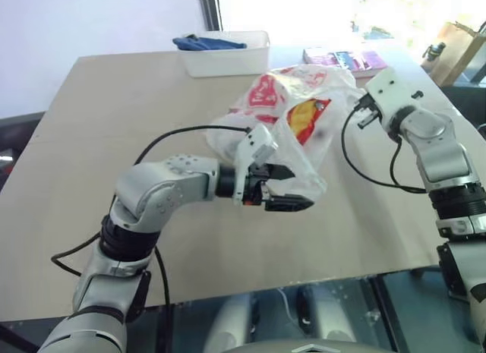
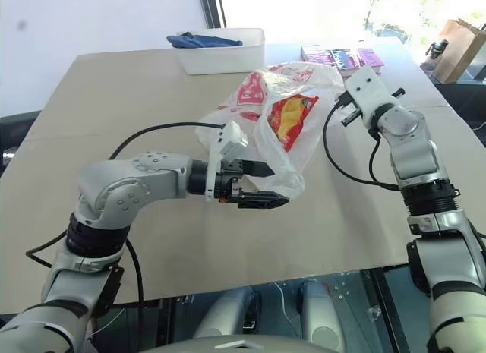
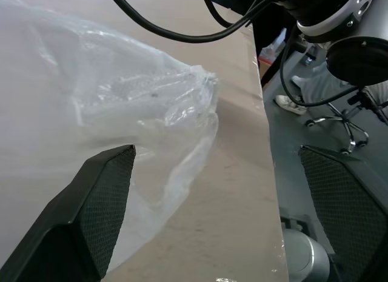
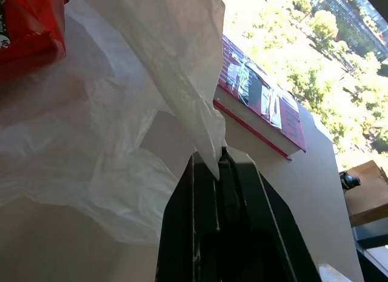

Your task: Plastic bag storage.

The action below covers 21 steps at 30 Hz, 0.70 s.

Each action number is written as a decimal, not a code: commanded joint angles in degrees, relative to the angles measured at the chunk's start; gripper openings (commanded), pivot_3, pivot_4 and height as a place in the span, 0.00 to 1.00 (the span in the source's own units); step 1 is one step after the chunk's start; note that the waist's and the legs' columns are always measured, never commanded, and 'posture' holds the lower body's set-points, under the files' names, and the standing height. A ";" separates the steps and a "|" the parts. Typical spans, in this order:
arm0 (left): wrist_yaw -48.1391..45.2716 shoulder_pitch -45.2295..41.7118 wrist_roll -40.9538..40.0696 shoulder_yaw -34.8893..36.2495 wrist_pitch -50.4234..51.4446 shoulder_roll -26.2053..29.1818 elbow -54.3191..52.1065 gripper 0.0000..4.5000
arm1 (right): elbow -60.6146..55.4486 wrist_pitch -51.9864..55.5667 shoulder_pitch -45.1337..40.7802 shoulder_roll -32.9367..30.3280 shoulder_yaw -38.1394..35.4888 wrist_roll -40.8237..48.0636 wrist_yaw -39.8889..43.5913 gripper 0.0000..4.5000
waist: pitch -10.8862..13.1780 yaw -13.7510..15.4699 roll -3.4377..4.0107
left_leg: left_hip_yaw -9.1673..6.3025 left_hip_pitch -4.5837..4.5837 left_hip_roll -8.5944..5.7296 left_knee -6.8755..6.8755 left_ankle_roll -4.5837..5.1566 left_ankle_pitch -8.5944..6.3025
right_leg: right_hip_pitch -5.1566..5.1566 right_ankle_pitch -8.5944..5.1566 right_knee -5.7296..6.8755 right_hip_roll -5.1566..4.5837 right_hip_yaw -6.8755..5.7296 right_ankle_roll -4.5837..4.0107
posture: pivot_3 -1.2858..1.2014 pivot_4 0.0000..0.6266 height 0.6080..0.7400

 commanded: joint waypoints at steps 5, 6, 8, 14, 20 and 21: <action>1.03 -2.80 -10.16 6.29 11.12 -5.14 5.65 1.00 | -2.37 0.71 -1.19 -0.29 -1.78 -0.97 0.21 0.01 | 0.00 -0.06 0.00 | -0.01 0.00 0.00 0.01 0.00 0.00 | 0.00 0.00 0.00 0.00 -0.01 0.00 | 0.52 0.24 1.00; 2.92 -3.31 -10.65 7.56 12.12 -6.66 7.15 1.00 | -2.36 0.82 -1.32 -0.27 -1.82 -0.95 0.25 0.01 | 0.00 -0.05 0.00 | -0.01 0.00 0.01 0.01 0.00 0.00 | 0.00 0.00 0.01 0.00 -0.01 0.00 | 0.52 0.24 1.00; 8.06 -4.77 -11.57 10.39 13.78 -11.93 10.90 1.00 | -2.40 0.97 -1.41 -0.17 -1.91 -0.95 0.25 0.01 | 0.00 0.00 0.00 | -0.01 0.00 0.01 0.04 0.00 0.00 | 0.00 0.00 0.03 0.00 -0.02 0.00 | 0.52 0.24 1.00; 19.11 -8.18 -4.81 9.15 11.30 -25.97 18.24 1.00 | -3.49 1.81 -0.72 -0.14 -1.99 -0.98 0.64 0.01 | 0.00 0.21 0.00 | -0.03 -0.04 -0.07 0.08 0.00 0.00 | 0.03 0.01 0.00 -0.04 -0.03 0.01 | 0.52 0.24 1.00; 21.99 -8.84 -9.33 18.25 9.93 -30.94 19.16 0.59 | -3.64 2.44 -0.38 -1.12 -2.74 -0.90 1.02 0.00 | -0.02 -0.21 0.02 | 0.04 -0.01 0.01 0.05 0.00 0.00 | -0.02 0.01 0.02 -0.05 0.06 0.01 | 0.52 0.24 1.00; 21.86 -8.77 -11.62 20.18 10.88 -30.84 18.35 0.53 | -3.52 2.47 -0.41 -1.26 -2.86 -0.85 1.03 0.00 | -0.01 -0.27 0.03 | 0.07 0.04 0.04 0.03 -0.01 0.00 | -0.03 0.01 0.06 -0.04 0.11 0.01 | 0.52 0.24 1.00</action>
